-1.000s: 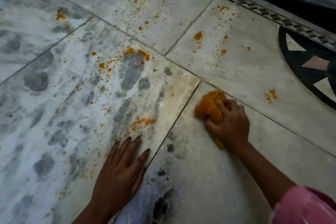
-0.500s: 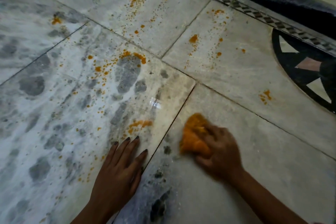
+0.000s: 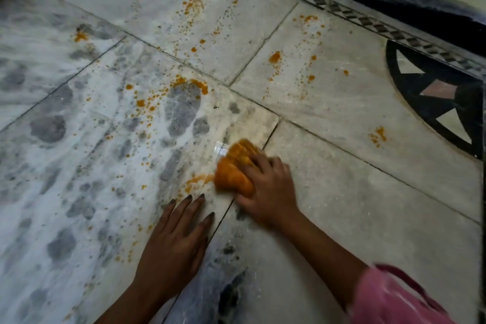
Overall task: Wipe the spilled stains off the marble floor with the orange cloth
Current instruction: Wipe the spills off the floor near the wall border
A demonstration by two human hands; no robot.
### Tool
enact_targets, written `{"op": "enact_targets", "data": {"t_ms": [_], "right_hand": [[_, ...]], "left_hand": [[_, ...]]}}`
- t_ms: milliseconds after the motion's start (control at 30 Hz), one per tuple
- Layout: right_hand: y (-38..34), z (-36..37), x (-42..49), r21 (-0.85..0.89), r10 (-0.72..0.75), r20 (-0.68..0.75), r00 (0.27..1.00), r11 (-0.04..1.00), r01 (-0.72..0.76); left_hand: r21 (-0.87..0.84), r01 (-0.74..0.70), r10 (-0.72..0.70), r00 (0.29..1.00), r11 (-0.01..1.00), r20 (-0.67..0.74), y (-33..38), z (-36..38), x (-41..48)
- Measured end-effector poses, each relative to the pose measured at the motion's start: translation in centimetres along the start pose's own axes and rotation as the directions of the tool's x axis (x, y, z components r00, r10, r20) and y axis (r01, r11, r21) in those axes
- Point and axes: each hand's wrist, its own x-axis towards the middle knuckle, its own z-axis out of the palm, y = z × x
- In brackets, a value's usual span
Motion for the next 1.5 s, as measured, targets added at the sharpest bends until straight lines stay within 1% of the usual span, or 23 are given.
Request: {"op": "enact_targets", "data": {"t_ms": [67,100,167,267,333,400,467,567,633,667,733,800,900,967,1000,1067,1133,1167,1233,1267,1333,1433,1500], "right_hand": [[2.8,-1.1,-4.3,-0.002,-0.042,-0.021,0.999,0.999,0.042],[4.6,-1.6,-5.3,-0.024,-0.002,-0.052,0.999,1.000,0.000],[8.0,-2.4,-4.8,-0.072,0.166,-0.109,0.980,0.982,-0.174],[9.4,-2.5,1.1,-0.104,0.418,-0.151,0.896,0.895,-0.434],[8.0,-1.8,5.5,-0.106,0.504,-0.142,0.852,0.848,-0.519],[5.4,-0.6,8.4,-0.113,0.470,-0.108,0.876,0.870,-0.480],[2.4,0.4,8.3,-0.077,0.363,-0.050,0.931,0.928,-0.366],[0.7,0.1,3.0,-0.033,0.124,0.003,0.992,0.992,-0.123],[2.7,-0.7,-1.7,-0.030,-0.021,-0.002,1.000,0.999,0.021],[4.2,-1.2,-3.4,-0.039,-0.056,-0.020,0.998,0.998,0.055],[7.2,-2.2,-4.5,-0.074,0.006,-0.065,0.998,0.997,-0.011],[8.7,-2.5,-2.1,-0.107,0.156,-0.090,0.984,0.980,-0.166],[7.4,-1.5,4.7,-0.126,0.371,-0.096,0.924,0.916,-0.381],[4.7,-0.5,8.1,-0.113,0.393,-0.074,0.917,0.910,-0.399],[3.2,-0.1,8.9,-0.109,0.350,-0.054,0.935,0.929,-0.354],[0.8,0.7,8.8,-0.075,0.177,0.025,0.984,0.982,-0.174],[-0.1,0.1,7.8,0.000,-0.009,0.147,0.989,1.000,0.009],[0.0,-1.0,7.8,0.065,-0.061,0.187,0.980,0.997,0.049],[0.0,-4.3,8.2,0.248,-0.055,0.247,0.967,0.969,-0.008],[-0.3,-6.4,8.7,0.348,-0.054,0.245,0.968,0.937,-0.036],[-1.2,-11.2,9.8,0.498,-0.127,0.213,0.969,0.867,0.005],[-4.7,-18.1,11.6,0.518,-0.340,0.220,0.914,0.835,0.186],[-7.9,-21.7,12.9,0.515,-0.425,0.245,0.871,0.819,0.255]], "left_hand": [[0.003,-0.007,0.007,1.000,1.000,0.004,-0.2,0.0,0.1],[0.004,-0.006,0.006,1.000,1.000,0.004,-0.2,0.0,0.1],[-0.002,-0.009,0.009,1.000,1.000,0.000,-0.2,0.0,0.1],[-0.008,-0.005,0.005,1.000,1.000,-0.012,-0.2,0.0,0.1],[0.002,0.005,-0.005,1.000,1.000,-0.014,0.0,0.0,0.1],[0.004,0.023,-0.023,1.000,1.000,-0.015,0.1,0.0,-0.1],[0.003,0.046,-0.046,0.999,0.999,-0.013,0.1,0.0,-0.5],[0.000,0.063,-0.063,0.998,0.998,-0.008,-0.2,0.0,-1.0],[-0.003,0.055,-0.055,0.998,0.998,-0.016,-0.5,0.1,-1.1],[-0.005,0.053,-0.053,0.998,0.999,-0.021,-0.7,0.2,-1.1],[-0.004,0.045,-0.045,0.999,0.999,-0.020,-0.8,0.1,-1.1],[0.000,0.042,-0.042,0.999,0.999,-0.016,-0.7,0.0,-1.1],[0.012,0.035,-0.035,0.999,0.999,-0.019,-0.6,-0.4,-1.1],[0.043,0.001,0.000,1.000,0.999,-0.006,-0.9,-0.8,-1.0],[0.071,-0.029,0.028,1.000,0.997,0.007,-1.4,-1.2,-0.9],[0.139,-0.106,0.103,0.994,0.985,0.031,-2.8,-3.0,-0.3],[0.199,-0.214,0.211,0.977,0.956,0.040,-5.2,-5.9,0.7],[0.234,-0.271,0.269,0.962,0.934,0.041,-6.4,-8.1,1.3],[0.288,-0.354,0.353,0.934,0.890,0.057,-8.7,-12.5,2.7],[0.319,-0.369,0.368,0.927,0.873,0.068,-9.5,-14.9,3.5],[0.346,-0.346,0.338,0.937,0.872,0.084,-10.6,-19.1,5.1],[0.209,-0.248,0.252,0.968,0.946,0.008,-9.9,-24.0,7.5],[-0.001,-0.174,0.174,0.985,0.985,-0.015,-8.9,-26.2,9.1]]}}
